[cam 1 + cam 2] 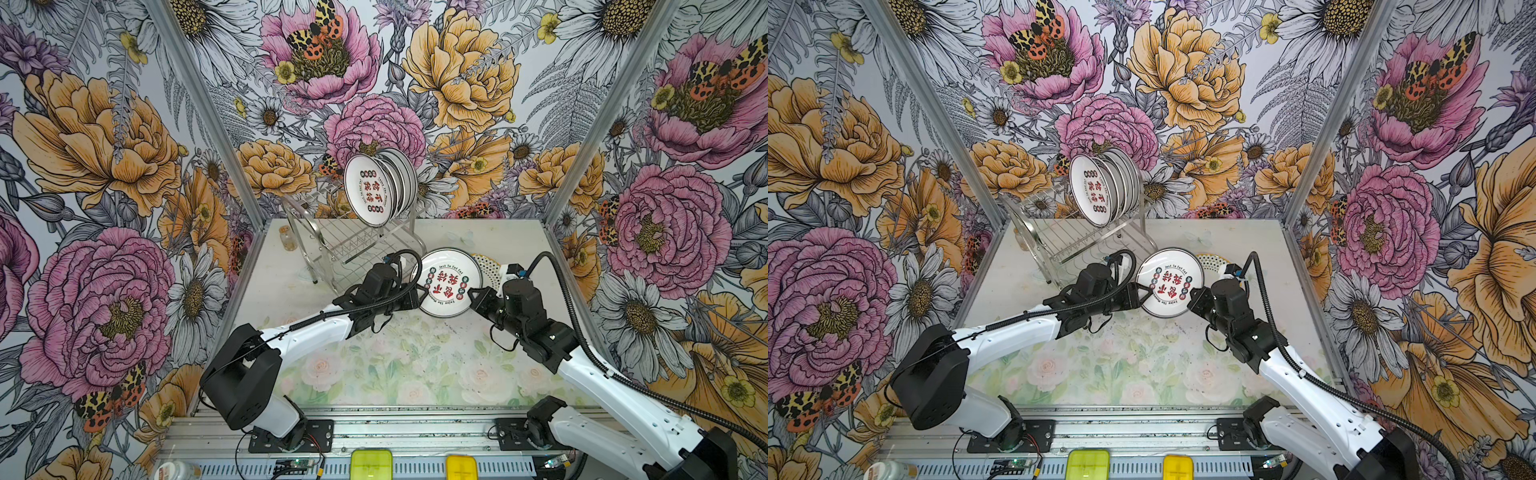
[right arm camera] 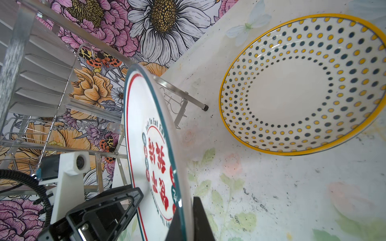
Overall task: Unload the plates from the dish rack
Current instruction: Place a plate at the center of the table.
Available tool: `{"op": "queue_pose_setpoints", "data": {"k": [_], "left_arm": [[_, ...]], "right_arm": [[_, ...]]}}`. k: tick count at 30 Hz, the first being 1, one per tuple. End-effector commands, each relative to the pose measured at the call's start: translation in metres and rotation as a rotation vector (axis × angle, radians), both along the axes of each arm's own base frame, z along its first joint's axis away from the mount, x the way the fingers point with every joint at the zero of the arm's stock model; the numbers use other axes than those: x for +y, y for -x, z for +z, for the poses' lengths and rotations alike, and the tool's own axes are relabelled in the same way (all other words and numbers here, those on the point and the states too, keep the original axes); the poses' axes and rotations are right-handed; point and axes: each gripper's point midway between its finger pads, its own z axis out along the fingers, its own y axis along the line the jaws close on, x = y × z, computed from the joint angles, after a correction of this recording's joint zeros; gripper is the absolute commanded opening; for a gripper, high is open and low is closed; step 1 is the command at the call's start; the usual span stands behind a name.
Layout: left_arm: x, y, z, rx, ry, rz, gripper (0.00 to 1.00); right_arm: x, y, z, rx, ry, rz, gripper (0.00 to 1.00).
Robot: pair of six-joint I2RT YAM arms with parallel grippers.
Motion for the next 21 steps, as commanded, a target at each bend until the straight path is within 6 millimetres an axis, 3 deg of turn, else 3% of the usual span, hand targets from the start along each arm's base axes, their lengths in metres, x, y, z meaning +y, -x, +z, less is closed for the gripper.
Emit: {"op": "queue_pose_setpoints", "data": {"k": [1,16,21], "left_arm": [[-0.007,-0.001,0.009,-0.021,0.059,-0.037,0.37],[-0.013,0.001,-0.004,0.004,0.059,-0.074,0.02],[-0.011,0.001,-0.01,0.019,0.04,-0.07,0.0]], "right_arm": [[0.01,-0.009,0.015,-0.045,-0.07,0.021,0.0],[0.027,-0.012,-0.005,0.013,-0.092,0.101,0.0],[0.028,-0.014,-0.013,0.036,-0.084,0.109,0.01]]}}
